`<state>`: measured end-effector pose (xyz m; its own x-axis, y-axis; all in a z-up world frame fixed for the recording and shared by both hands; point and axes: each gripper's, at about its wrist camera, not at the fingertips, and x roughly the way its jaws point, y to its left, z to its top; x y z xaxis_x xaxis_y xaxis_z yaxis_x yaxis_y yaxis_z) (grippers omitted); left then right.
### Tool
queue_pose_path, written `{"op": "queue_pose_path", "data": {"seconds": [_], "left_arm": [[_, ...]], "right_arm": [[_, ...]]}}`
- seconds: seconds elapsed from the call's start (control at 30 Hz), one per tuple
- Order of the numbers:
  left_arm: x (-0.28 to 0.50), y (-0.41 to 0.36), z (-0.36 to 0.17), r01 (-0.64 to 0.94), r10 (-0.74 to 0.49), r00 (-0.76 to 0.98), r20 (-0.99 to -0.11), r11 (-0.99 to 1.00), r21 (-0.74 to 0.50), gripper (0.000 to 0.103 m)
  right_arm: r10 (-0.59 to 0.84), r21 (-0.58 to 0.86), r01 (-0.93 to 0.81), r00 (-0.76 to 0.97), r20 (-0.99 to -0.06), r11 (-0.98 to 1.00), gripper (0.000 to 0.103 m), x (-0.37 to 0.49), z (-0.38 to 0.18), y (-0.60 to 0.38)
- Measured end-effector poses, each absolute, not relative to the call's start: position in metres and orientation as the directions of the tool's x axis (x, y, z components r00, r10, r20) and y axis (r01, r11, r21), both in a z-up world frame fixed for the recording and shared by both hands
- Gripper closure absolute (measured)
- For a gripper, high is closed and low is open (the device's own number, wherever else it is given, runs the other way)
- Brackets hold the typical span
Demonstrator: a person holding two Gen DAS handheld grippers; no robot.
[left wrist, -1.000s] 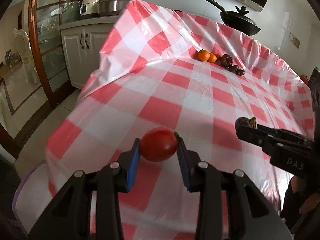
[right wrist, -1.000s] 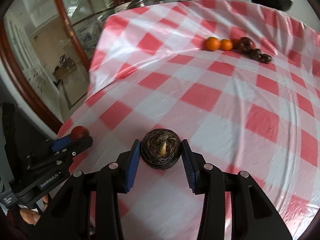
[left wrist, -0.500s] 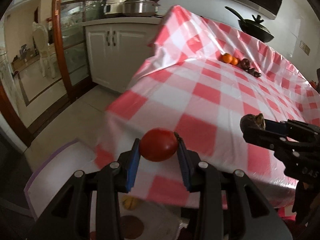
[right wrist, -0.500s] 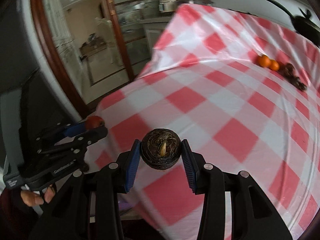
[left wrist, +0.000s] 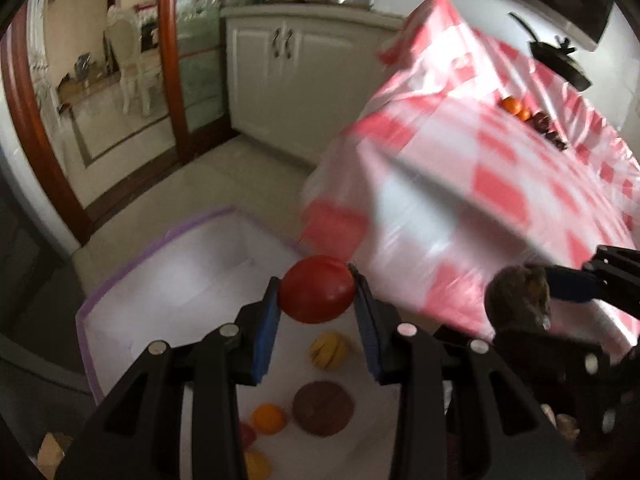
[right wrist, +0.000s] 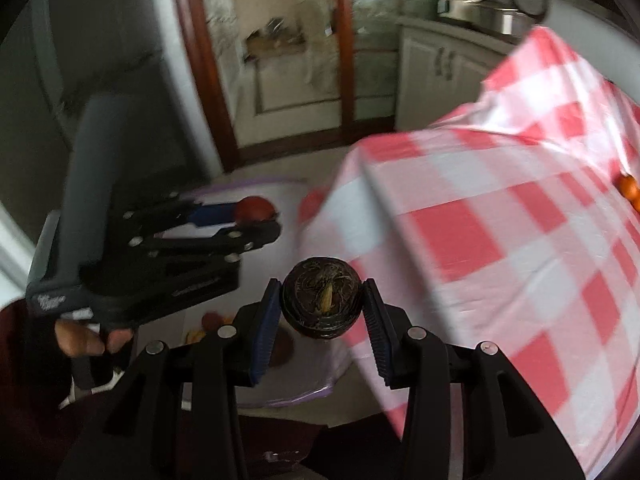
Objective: Organize fruits
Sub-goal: 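Carry the dark fruit and tomato down into the white box, then open the left tool to drop the tomato while the right tool releases the dark fruit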
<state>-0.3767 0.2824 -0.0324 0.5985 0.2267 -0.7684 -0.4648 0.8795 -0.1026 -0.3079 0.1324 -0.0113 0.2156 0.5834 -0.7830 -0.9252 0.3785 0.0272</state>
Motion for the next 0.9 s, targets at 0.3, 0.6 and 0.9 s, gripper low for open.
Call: {"op": "queue_pose_path", "data": {"seconds": [0.3,0.6,0.9], "left_arm": [[-0.397,0.321,-0.097,-0.584,0.215,0.401,-0.890,0.809,-0.068,0.066],[-0.407,0.339,-0.134,-0.619,0.186,0.271,-0.944,0.785,-0.023,0.066],[-0.411,0.358,-0.150,-0.665,0.158,0.236,-0.959,0.746,-0.040,0.055]], "right_arm": [[0.445,-0.007,-0.970,0.116,-0.888,0.241,0.062,-0.344,-0.073,0.179],[0.349,-0.042,-0.995,0.070,-0.934,0.087,0.062,-0.381,-0.111,0.211],[0.284,-0.028,-1.000,0.029,-0.958,0.009,0.061,-0.401,-0.136,0.228]]}}
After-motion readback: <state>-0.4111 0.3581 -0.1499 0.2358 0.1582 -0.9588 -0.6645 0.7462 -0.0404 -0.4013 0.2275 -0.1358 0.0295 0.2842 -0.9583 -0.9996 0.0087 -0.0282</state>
